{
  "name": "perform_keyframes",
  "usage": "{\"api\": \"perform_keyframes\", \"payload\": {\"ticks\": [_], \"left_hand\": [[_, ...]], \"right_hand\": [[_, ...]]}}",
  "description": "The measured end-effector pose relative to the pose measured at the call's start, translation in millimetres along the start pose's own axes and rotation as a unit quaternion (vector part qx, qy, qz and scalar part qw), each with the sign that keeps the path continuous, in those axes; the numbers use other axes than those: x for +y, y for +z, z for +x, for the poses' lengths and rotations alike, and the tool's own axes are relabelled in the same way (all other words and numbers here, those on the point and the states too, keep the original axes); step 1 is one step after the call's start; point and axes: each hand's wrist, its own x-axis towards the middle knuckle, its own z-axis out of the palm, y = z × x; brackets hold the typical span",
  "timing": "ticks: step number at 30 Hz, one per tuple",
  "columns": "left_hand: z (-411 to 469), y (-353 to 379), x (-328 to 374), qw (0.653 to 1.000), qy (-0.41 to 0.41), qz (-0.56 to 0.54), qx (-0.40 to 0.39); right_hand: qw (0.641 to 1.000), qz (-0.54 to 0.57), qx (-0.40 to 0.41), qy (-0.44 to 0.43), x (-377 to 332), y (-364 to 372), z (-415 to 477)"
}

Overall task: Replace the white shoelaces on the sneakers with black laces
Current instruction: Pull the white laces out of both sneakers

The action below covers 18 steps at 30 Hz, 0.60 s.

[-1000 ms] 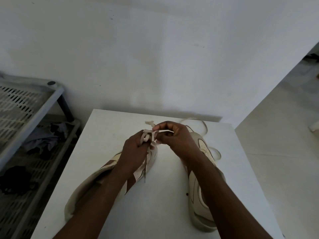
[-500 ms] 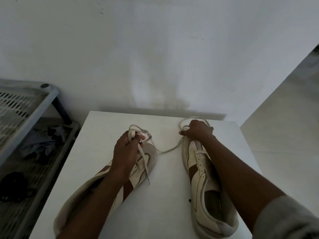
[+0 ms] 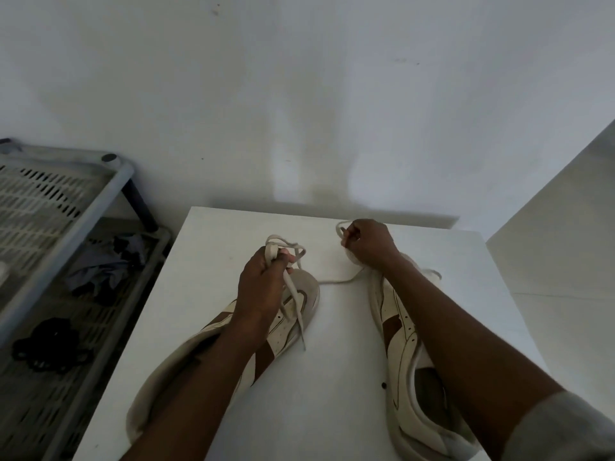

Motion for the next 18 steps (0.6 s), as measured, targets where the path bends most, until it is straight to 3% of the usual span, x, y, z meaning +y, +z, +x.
{"api": "perform_keyframes", "payload": {"ticks": [4, 7, 9, 11, 18], "left_hand": [[0.0, -1.0, 0.0, 1.0, 0.006, 0.003, -0.01], [-0.5, -2.2, 0.9, 1.0, 0.01, 0.007, -0.015], [-1.5, -3.1, 3.0, 1.0, 0.021, 0.002, -0.02], [-2.1, -3.7, 4.6, 0.999, 0.034, -0.001, -0.029], [-8.5, -2.2, 10.5, 0.994, 0.063, -0.014, -0.091]], "right_hand": [[0.973, 0.229, 0.036, -0.006, -35.8, -13.1, -18.9], [0.904, 0.427, -0.012, -0.014, -65.8, -32.2, -38.3], [0.87, 0.491, -0.038, -0.043, -82.7, -45.8, -51.4], [0.859, 0.507, -0.044, -0.064, -93.0, -52.4, -63.9], [0.893, 0.44, -0.053, -0.077, -93.9, -40.4, -90.7]]}}
